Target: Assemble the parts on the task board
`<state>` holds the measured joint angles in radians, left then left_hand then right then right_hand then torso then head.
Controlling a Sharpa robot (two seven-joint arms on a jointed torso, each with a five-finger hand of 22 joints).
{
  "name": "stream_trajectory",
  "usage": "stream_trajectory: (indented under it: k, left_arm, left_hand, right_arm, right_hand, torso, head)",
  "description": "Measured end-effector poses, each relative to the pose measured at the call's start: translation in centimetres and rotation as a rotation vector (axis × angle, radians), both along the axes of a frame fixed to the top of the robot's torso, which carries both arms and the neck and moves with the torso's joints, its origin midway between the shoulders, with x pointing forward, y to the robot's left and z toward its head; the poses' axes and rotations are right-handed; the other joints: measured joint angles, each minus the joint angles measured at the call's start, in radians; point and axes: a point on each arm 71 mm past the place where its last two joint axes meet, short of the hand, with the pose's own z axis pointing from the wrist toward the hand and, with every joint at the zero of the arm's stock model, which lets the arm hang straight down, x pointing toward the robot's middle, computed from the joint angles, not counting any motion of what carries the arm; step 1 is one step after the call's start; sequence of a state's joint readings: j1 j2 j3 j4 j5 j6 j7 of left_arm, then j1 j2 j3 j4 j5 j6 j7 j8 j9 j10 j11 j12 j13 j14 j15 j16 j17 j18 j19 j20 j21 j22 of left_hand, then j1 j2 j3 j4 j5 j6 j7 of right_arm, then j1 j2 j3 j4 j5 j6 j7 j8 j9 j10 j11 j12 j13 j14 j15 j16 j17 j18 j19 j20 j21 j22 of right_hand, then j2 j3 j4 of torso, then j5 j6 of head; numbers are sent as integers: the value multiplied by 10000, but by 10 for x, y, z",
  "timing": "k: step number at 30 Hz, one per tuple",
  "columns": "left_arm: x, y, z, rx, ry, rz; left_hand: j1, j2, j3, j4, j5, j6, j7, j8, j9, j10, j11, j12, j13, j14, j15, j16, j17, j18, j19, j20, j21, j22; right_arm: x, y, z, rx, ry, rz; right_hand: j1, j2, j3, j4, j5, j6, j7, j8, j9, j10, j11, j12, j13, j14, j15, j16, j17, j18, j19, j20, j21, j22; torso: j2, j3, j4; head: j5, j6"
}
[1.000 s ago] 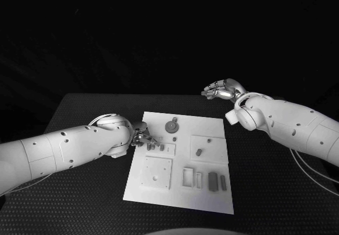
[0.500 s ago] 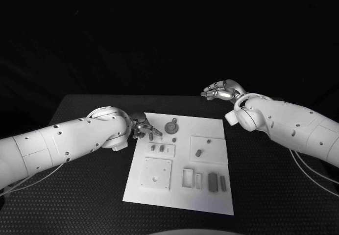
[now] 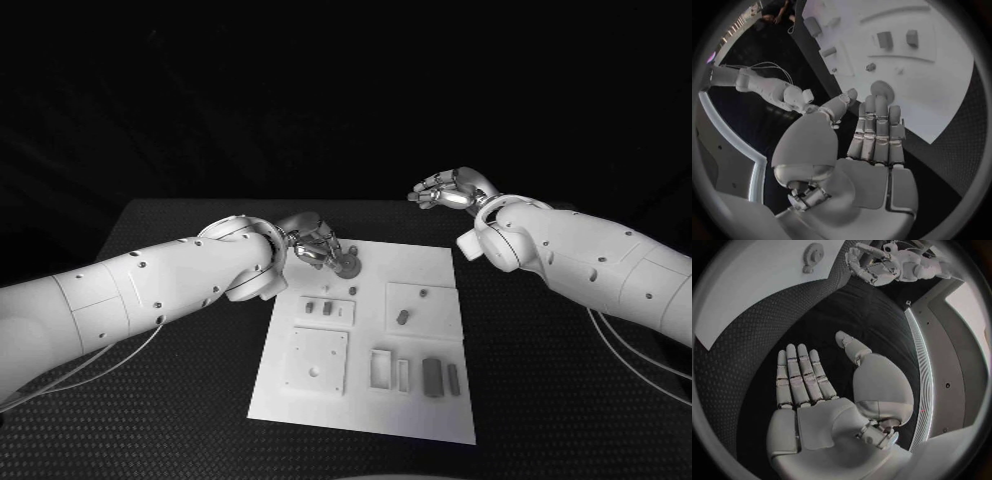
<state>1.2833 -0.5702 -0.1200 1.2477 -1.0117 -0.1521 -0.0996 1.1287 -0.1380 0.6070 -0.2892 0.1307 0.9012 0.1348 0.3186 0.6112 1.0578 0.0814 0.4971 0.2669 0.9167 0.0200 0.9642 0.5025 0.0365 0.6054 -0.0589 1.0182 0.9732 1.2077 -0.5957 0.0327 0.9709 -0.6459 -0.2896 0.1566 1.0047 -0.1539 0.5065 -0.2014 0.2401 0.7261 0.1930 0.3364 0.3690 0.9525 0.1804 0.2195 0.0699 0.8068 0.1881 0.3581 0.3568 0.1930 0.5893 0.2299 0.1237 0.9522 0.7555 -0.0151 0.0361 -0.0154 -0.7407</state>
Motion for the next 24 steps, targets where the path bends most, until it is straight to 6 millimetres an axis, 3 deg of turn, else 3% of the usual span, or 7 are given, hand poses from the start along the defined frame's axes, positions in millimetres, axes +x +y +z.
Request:
stream_trajectory:
  k: [2,7,13,18,24]
  left_arm:
    - [1,-4,-1,-31,-563,-375]
    - [1,-16,0,356,-1830,-1363]
    - [-2,-28,-3,1358,-2945,-2501]
    - [-5,-35,-10,2065,-3393,-3134]
    - [-6,-41,-17,2565,-3583,-3555]
  left_hand:
    - [331,-31,63,-7,0,-28,-28,-57,-109,0,101,-589,-302,20,20,-12,-20,1,0,0,0,-5]
    - [503,-69,-7,27,-10,-33,42,-116,-277,163,262,-1384,-651,283,-108,166,67,-8,124,-8,0,11]
    - [241,-408,-261,96,-279,-68,12,-199,-425,306,229,-1955,-843,625,-198,686,317,-59,517,-28,288,141]
    - [80,-569,-665,93,-641,-98,42,-226,-486,402,172,-2189,-902,1006,-286,1276,570,222,895,-51,659,309]
    - [164,-485,-755,91,-481,-97,42,-226,-542,597,118,-2403,-929,1238,-382,1912,792,341,1231,-145,1039,488]
  right_arm:
    - [0,1,0,7,1,17]
    - [0,3,0,14,3,33]
    - [0,4,0,21,5,51]
    - [0,5,0,27,5,68]
    - [0,6,0,35,3,87]
  right_hand:
    - [0,0,0,0,0,0,0,0,0,0,0,0,0,0,0,0,0,0,0,0,0,0]
    - [0,0,0,0,0,0,0,0,-5,0,0,0,0,0,0,0,1,0,0,0,0,-1]
    - [0,0,0,0,0,0,0,0,-9,0,0,0,0,0,-1,0,-2,0,0,0,0,9]
    - [0,0,0,0,0,0,0,0,-9,0,0,0,0,0,-1,0,-9,-1,0,0,0,9]
    - [0,0,0,0,0,0,0,0,-8,0,0,0,0,1,-1,0,-9,0,0,0,0,8]
  torso:
    - [2,-2,-1]
    - [5,-3,-8]
    - [6,-4,-12]
    - [10,-6,-10]
    - [19,-11,-13]
  head:
    - [-21,12]
    - [-43,27]
    - [-70,66]
    - [-86,75]
    - [-116,87]
